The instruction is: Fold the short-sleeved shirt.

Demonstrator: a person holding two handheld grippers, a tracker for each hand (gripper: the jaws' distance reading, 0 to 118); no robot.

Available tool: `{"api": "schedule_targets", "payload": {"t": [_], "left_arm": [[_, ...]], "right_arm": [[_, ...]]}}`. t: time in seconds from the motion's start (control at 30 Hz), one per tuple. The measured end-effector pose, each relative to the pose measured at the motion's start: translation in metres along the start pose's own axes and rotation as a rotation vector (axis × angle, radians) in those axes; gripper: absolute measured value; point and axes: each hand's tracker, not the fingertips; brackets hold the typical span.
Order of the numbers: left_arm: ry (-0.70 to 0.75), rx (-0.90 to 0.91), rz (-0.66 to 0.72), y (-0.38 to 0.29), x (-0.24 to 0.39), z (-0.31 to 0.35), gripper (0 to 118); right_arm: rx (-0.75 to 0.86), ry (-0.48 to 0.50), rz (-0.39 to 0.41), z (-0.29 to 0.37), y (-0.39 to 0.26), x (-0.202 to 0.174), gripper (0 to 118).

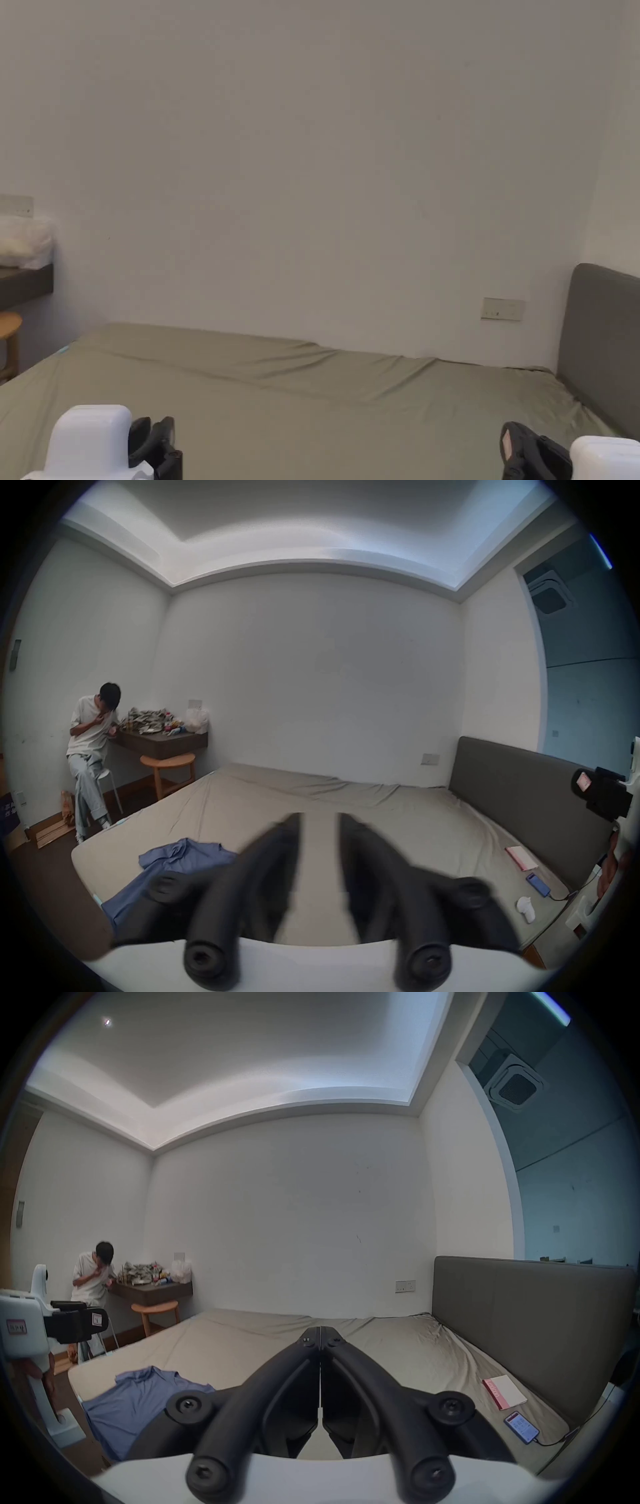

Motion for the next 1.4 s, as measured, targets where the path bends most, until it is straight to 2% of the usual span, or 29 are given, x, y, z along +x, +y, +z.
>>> {"api": "schedule_targets", "payload": {"t": [0.03, 0.07, 0.1, 0.13, 0.27, 0.37, 0.5, 0.57, 0.67, 0.7, 0.73, 0.77, 0.8, 0.87, 0.9, 0.93, 0.97, 1.03, 1.1, 1.13, 1.3, 1.4], "left_arm": [[0.013, -0.023, -0.002, -0.006, -0.007, -0.007, 65], [0.037, -0.066, -0.011, -0.014, -0.016, -0.016, 94], [0.041, -0.130, 0.004, -0.025, -0.025, -0.027, 111], [0.044, -0.163, 0.005, -0.035, -0.034, -0.036, 115], [0.111, -0.361, -0.017, -0.097, -0.065, -0.092, 116], [0.150, -0.522, -0.090, -0.168, -0.088, -0.148, 116], [0.280, -0.690, -0.171, -0.267, -0.111, -0.222, 116], [0.295, -0.765, -0.183, -0.300, -0.118, -0.249, 116], [0.273, -0.798, -0.163, -0.319, -0.128, -0.264, 116], [0.208, -0.733, -0.063, -0.309, -0.134, -0.263, 116], [0.201, -0.726, 0.000, -0.306, -0.137, -0.270, 116], [0.232, -0.769, -0.015, -0.305, -0.144, -0.271, 113], [0.250, -0.720, 0.006, -0.302, -0.150, -0.271, 104], [0.298, -0.677, 0.007, -0.288, -0.158, -0.276, 57], [0.318, -0.662, 0.010, -0.281, -0.161, -0.281, 25], [0.334, -0.663, -0.002, -0.277, -0.161, -0.282, 15], [0.370, -0.653, -0.008, -0.265, -0.166, -0.285, 15], [0.310, -0.630, 0.096, -0.242, -0.165, -0.284, 15], [0.271, -0.529, 0.082, -0.212, -0.144, -0.275, 15], [0.266, -0.490, 0.022, -0.198, -0.133, -0.270, 15], [0.050, -0.355, -0.028, -0.129, -0.035, -0.234, 15], [-0.146, -0.254, -0.115, -0.106, 0.045, -0.208, 15]], "right_arm": [[-0.008, 0.001, 0.009, -0.003, -0.006, -0.002, 9], [-0.022, 0.003, 0.015, -0.008, -0.012, -0.003, 9], [-0.043, 0.005, 0.016, -0.013, -0.019, -0.005, 9], [-0.064, 0.009, 0.014, -0.018, -0.026, -0.006, 9], [-0.175, 0.027, 0.005, -0.047, -0.061, -0.014, 9], [-0.242, 0.039, 0.063, -0.063, -0.094, -0.024, 9], [-0.356, 0.097, 0.014, -0.080, -0.136, -0.027, 9], [-0.406, 0.098, 0.028, -0.088, -0.154, -0.028, 9], [-0.450, 0.104, 0.031, -0.099, -0.173, -0.027, 9], [-0.476, 0.120, 0.009, -0.102, -0.179, -0.026, 9], [-0.497, 0.135, -0.031, -0.104, -0.184, -0.025, 9], [-0.516, 0.142, -0.082, -0.105, -0.190, -0.023, 9], [-0.530, 0.142, -0.126, -0.107, -0.195, -0.022, 9], [-0.548, 0.146, -0.174, -0.109, -0.204, -0.020, 9], [-0.548, 0.141, -0.168, -0.109, -0.205, -0.019, 9], [-0.554, 0.137, -0.166, -0.109, -0.206, -0.018, 9], [-0.562, 0.134, -0.166, -0.109, -0.207, -0.016, 9], [-0.563, 0.133, -0.166, -0.102, -0.206, -0.008, 9], [-0.545, 0.118, -0.159, -0.096, -0.200, 0.002, 9], [-0.535, 0.108, -0.156, -0.094, -0.196, 0.007, 9], [-0.456, 0.056, -0.156, -0.065, -0.167, 0.039, 9], [-0.399, 0.011, -0.156, -0.043, -0.149, 0.061, 9]]}}
